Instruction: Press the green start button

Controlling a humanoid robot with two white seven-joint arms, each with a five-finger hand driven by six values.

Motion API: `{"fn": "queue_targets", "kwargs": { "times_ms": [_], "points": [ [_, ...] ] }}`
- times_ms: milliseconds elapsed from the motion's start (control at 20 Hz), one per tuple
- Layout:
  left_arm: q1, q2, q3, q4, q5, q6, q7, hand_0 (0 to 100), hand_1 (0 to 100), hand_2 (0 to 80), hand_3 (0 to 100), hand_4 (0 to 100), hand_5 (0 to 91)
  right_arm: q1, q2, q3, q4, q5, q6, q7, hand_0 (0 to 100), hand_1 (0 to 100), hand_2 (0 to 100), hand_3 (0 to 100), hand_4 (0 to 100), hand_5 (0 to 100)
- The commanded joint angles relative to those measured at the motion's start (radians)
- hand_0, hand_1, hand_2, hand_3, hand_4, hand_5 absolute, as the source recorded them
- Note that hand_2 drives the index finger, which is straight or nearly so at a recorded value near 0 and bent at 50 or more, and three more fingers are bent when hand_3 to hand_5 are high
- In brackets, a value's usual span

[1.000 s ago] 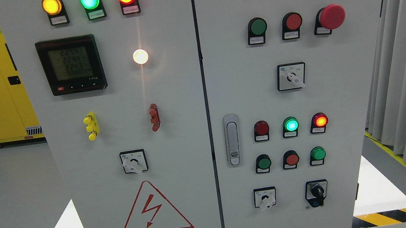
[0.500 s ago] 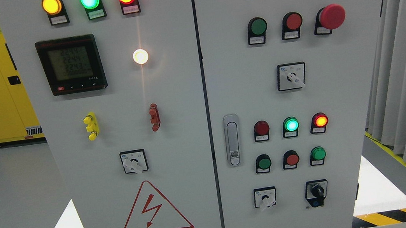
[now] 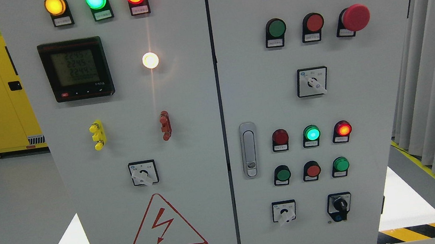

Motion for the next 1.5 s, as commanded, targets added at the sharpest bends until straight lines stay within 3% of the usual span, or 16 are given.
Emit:
{"fn": "queue_targets", "kwargs": {
  "times_ms": [0,200,450,900,1450],
  "points": [
    [-0.026,-0.008,-0.001,-0.028,0.000,0.000,0.001,12,56,0.0,0,0,0.0,-0.093,-0.010,-0.063,-0.265,0.061,-0.004,0.005,22,50,0,58,59,40],
    [-0.026,-0.008,-0.001,-0.028,0.000,0.000,0.001,12,56,0.0,0,0,0.0,-0.165,-0.011,-0.067,-0.286,0.116,-0.005,0.008,25,52,0,62,61,44],
    [-0.026,-0.008,-0.001,-0.028,0.000,0.000,0.001,12,56,0.0,0,0,0.0,-0.249,-0.010,-0.075,-0.242,0.139,-0.002,0.072,30,56,0,67,65,48],
    [-0.026,-0.008,-0.001,-0.028,0.000,0.000,0.001,12,56,0.0,0,0,0.0,-0.398,-0.008,-0.067,-0.108,0.213,-0.001,0.077,35,59,0,68,66,50],
    [-0.026,-0.008,-0.001,-0.028,-0.002,0.000,0.001,12,56,0.0,0,0,0.0,-0.470,-0.008,-0.066,-0.030,0.215,0.004,0.098,36,59,0,68,66,50]
  ]
}}
